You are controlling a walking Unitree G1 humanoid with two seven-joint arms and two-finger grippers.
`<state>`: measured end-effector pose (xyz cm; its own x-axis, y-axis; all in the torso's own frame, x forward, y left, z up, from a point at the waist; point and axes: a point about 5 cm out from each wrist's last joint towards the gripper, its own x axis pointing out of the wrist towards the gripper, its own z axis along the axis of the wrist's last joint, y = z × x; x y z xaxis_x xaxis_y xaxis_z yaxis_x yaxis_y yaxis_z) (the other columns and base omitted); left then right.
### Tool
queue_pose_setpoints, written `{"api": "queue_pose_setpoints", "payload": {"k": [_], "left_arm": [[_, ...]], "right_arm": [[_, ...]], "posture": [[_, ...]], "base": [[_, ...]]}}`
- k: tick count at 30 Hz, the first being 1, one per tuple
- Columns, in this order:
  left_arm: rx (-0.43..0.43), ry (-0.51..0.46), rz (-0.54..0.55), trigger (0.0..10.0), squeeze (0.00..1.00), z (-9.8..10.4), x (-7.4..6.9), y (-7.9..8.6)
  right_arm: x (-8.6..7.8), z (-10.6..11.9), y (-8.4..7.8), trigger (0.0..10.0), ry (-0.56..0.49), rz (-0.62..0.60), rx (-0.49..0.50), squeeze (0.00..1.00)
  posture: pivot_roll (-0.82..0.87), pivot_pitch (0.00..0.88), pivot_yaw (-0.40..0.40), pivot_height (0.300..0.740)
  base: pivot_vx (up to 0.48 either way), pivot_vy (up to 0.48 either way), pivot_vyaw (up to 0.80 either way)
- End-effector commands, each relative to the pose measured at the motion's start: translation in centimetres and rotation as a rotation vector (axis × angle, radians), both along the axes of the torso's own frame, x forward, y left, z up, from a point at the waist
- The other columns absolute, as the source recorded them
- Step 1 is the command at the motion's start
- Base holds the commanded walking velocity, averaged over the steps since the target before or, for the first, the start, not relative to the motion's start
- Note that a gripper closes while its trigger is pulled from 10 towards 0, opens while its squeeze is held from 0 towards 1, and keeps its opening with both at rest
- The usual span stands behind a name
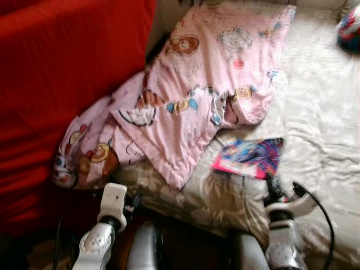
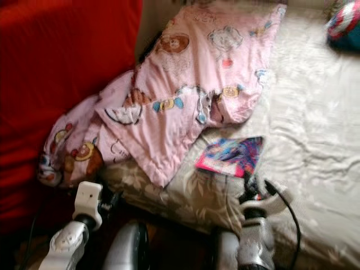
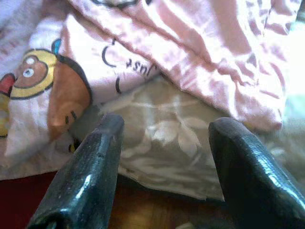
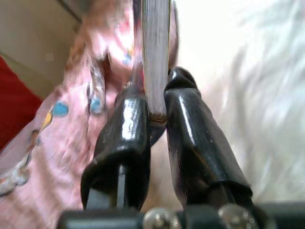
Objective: Clean up the room
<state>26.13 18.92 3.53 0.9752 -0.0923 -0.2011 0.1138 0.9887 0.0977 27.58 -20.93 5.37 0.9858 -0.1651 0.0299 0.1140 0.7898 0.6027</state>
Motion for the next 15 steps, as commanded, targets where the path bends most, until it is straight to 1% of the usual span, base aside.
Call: {"api": "queue_pose_setpoints", "payload": {"k": [1,2,3,5,6,8,11,12,14,15], "left_arm": [[-0.026,0.026,0.045,10.0,0.00,-1.0,-0.2,0.3],[-0.042,0.033,0.061,10.0,0.00,-1.2,-0.2,0.4],[-0.053,0.040,0.075,10.0,0.00,-1.5,-0.2,0.4],[-0.072,0.055,0.093,10.0,0.00,-2.0,-0.1,0.4],[-0.082,0.066,0.105,10.0,0.00,-2.2,-0.1,0.4],[-0.113,0.100,0.138,10.0,0.00,-3.0,0.1,0.4],[-0.120,0.115,0.154,10.0,0.00,-3.3,0.2,0.4],[-0.129,0.137,0.166,10.0,0.00,-3.8,0.1,0.4],[-0.131,0.151,0.171,10.0,0.00,-4.0,0.0,0.5],[-0.137,0.185,0.186,10.0,0.00,-4.6,-0.2,0.6]], "right_arm": [[0.2,1.4,0.7,10.0,-0.001,0.050,-0.189,0.00],[0.2,1.9,0.8,10.0,-0.004,0.078,-0.277,0.00],[0.2,2.2,1.0,10.0,0.002,0.100,-0.333,0.00],[0.2,2.5,1.1,10.0,0.006,0.104,-0.388,0.00],[0.2,2.6,1.1,10.0,0.010,0.099,-0.398,0.00],[0.5,2.1,1.0,10.0,0.073,0.103,-0.429,0.00],[0.6,1.8,1.1,10.0,0.101,0.116,-0.453,0.00],[0.6,1.3,1.4,10.0,0.131,0.130,-0.472,0.00],[0.6,0.9,1.5,10.0,0.149,0.135,-0.476,0.00],[0.6,0.2,1.8,10.0,0.186,0.153,-0.487,0.00]], "posture": [[-0.02,0.000,0.014,0.601],[-0.02,0.000,0.013,0.601],[-0.03,0.000,0.007,0.601],[-0.04,0.000,-0.001,0.601],[-0.04,0.000,-0.007,0.606],[-0.05,0.000,-0.017,0.621],[-0.06,0.000,-0.019,0.631],[-0.06,0.000,-0.023,0.641],[-0.06,0.000,-0.030,0.646],[-0.05,0.000,-0.037,0.656]], "base": [[0.000,0.000,0.00],[0.000,0.000,0.00],[0.000,0.000,0.00],[0.000,0.000,0.00],[0.000,0.000,0.00],[0.000,0.000,0.00],[0.000,0.000,0.00],[0.000,0.000,0.00],[0.000,0.000,0.00],[0.000,0.000,0.00]]}}
